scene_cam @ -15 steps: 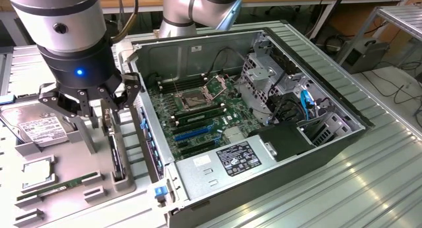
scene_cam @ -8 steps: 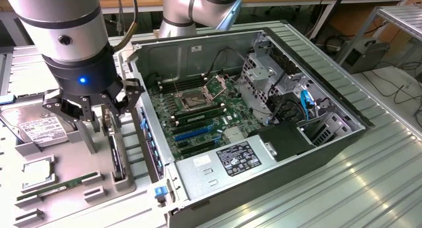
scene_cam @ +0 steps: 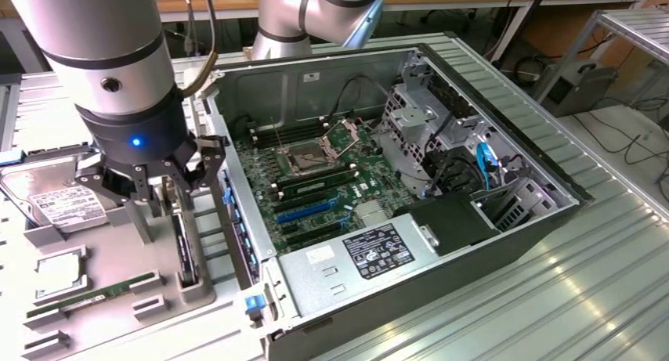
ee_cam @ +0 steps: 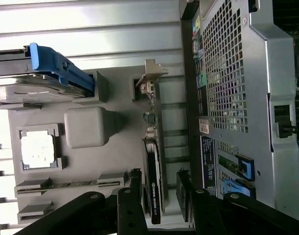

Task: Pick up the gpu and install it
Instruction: 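Pick up the gpu and move the gpu toward the slot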

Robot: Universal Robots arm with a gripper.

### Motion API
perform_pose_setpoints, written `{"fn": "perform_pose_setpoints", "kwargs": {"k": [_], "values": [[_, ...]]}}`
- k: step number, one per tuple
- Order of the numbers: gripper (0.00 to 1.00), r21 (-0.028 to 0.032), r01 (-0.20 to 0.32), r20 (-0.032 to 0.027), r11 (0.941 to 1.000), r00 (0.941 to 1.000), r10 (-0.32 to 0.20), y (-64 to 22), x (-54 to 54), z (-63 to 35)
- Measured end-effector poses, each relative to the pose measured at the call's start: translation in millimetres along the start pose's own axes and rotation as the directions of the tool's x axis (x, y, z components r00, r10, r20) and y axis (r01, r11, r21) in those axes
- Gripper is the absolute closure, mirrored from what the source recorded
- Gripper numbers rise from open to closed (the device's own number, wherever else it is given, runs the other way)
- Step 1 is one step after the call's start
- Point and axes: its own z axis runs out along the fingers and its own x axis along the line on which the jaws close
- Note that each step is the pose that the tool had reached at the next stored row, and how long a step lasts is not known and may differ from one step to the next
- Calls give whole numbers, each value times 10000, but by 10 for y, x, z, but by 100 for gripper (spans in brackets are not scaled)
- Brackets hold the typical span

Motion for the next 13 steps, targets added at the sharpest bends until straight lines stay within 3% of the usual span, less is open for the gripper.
{"fn": "perform_pose_setpoints", "kwargs": {"k": [13], "values": [[58, 0, 0, -1, 10000, 10000, 0, 22, 41, 287]]}}
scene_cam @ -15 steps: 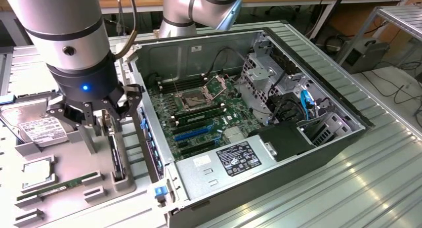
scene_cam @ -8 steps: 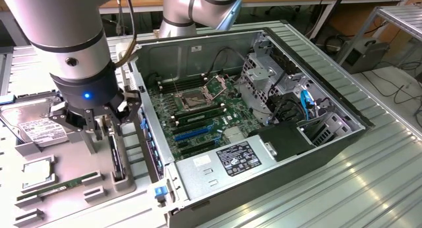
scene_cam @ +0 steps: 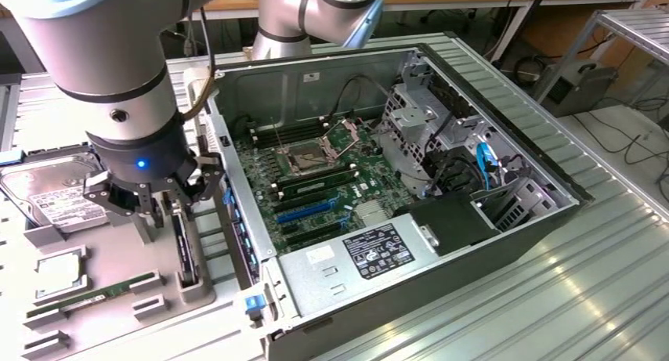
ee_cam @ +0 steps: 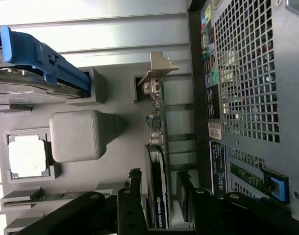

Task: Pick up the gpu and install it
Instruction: 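Pick up the gpu and move the gpu toward the slot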

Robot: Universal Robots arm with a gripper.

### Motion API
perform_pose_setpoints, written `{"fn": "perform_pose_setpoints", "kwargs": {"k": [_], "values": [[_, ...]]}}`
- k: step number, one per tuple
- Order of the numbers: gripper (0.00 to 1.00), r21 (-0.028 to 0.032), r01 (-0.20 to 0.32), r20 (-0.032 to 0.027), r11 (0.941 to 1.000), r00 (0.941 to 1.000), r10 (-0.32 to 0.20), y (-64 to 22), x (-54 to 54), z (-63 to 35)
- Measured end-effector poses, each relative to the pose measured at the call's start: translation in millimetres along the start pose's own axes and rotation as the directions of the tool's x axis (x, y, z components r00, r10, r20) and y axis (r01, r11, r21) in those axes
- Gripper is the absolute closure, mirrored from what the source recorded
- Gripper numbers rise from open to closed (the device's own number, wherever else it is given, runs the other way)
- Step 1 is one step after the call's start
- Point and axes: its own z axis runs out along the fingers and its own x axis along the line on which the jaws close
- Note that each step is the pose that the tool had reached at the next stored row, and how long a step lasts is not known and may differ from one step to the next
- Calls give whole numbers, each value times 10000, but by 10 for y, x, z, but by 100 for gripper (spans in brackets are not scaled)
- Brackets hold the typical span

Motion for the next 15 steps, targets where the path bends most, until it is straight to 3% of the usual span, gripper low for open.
{"fn": "perform_pose_setpoints", "kwargs": {"k": [15], "values": [[58, 2, -1, -6, 10000, 10000, 1, 11, 68, 273]]}}
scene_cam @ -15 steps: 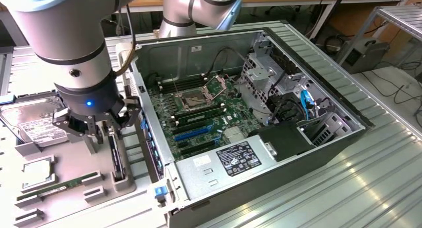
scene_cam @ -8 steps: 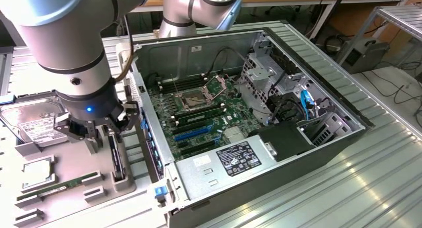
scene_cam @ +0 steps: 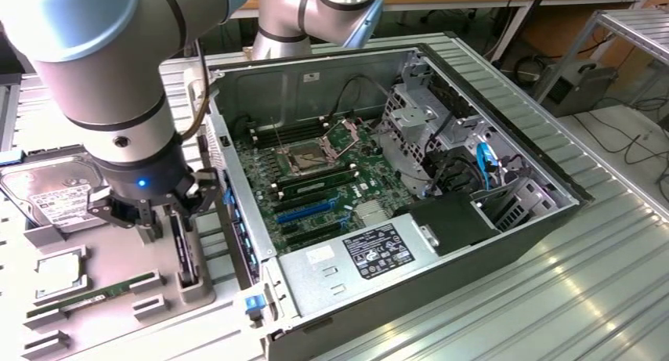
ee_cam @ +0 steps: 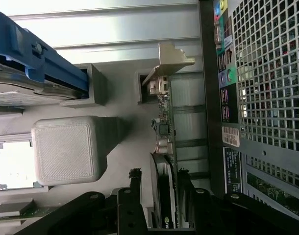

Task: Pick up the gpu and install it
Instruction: 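Pick up the gpu and move the gpu toward the slot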

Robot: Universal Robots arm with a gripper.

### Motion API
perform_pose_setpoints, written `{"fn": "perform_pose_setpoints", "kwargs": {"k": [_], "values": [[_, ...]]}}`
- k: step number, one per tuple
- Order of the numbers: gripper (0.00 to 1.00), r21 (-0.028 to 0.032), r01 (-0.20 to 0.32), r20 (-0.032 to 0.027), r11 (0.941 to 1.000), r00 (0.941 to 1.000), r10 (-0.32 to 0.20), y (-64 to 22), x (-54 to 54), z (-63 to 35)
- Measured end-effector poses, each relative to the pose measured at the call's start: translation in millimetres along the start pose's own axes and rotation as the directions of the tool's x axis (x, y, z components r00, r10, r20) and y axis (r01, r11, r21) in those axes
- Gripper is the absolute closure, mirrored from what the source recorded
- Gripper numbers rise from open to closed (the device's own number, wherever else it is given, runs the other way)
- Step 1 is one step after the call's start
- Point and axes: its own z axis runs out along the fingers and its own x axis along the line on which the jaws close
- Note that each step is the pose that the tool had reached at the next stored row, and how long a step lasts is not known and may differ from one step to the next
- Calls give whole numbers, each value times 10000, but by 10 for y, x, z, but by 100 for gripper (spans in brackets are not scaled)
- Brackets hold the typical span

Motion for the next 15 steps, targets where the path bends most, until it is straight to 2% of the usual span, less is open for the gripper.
{"fn": "perform_pose_setpoints", "kwargs": {"k": [8, 12, 15], "values": [[58, -6, 12, -20, 10000, 10000, -12, 1, 19, 42], [58, -49, 90, -31, 9999, 10000, -90, 2, 20, 50], [58, -52, 93, -31, 9999, 10000, -93, 1, 20, 50]]}}
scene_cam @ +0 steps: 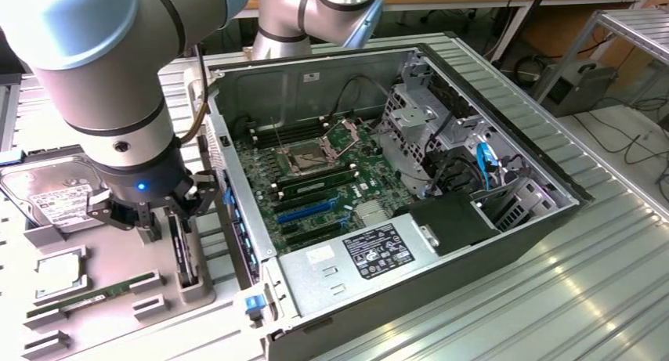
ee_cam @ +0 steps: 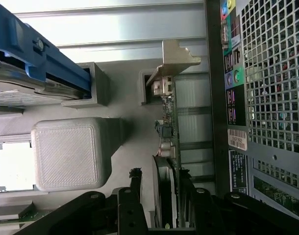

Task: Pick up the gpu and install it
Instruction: 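Pick up the gpu and move the gpu toward the slot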

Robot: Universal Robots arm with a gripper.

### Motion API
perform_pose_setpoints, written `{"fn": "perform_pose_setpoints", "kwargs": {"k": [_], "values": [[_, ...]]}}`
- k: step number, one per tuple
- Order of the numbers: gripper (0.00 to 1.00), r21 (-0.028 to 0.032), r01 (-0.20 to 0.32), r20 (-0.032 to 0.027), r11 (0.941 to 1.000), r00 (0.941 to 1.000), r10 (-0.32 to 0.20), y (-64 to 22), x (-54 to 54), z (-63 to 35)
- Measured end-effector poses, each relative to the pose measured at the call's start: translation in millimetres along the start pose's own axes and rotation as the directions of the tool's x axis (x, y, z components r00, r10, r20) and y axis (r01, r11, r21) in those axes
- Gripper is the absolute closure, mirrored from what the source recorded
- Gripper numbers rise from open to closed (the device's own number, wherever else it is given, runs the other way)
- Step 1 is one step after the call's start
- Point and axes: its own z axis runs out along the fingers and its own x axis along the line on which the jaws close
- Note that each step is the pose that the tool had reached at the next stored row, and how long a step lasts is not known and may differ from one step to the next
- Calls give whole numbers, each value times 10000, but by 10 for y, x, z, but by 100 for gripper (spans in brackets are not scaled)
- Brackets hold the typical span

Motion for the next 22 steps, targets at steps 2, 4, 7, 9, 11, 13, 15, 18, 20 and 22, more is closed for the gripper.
{"fn": "perform_pose_setpoints", "kwargs": {"k": [2, 4, 7, 9, 11, 13, 15, 18, 20, 22], "values": [[58, 0, 0, 0, 10000, 10000, 0, 0, 0, 0], [58, -2, -43, 2, 10000, 10000, 43, 0, 0, 0], [58, -11, -84, 3, 10000, 10000, 84, 0, 0, 0], [58, -16, -84, 2, 10000, 10000, 84, 0, 0, 0], [58, -24, -84, 2, 10000, 10000, 84, 0, 0, 0], [59, -33, -81, 1, 10000, 10000, 81, 0, 0, 0], [67, -35, -79, 1, 10000, 10000, 79, 0, 0, 0], [68, -35, -78, 2, 10000, 10000, 78, 0, 0, 0], [73, -34, -62, -1, 10000, 10000, 62, 0, 0, -1], [73, -40, 214, -14, 9998, 9998, -214, 0, 0, -1]]}}
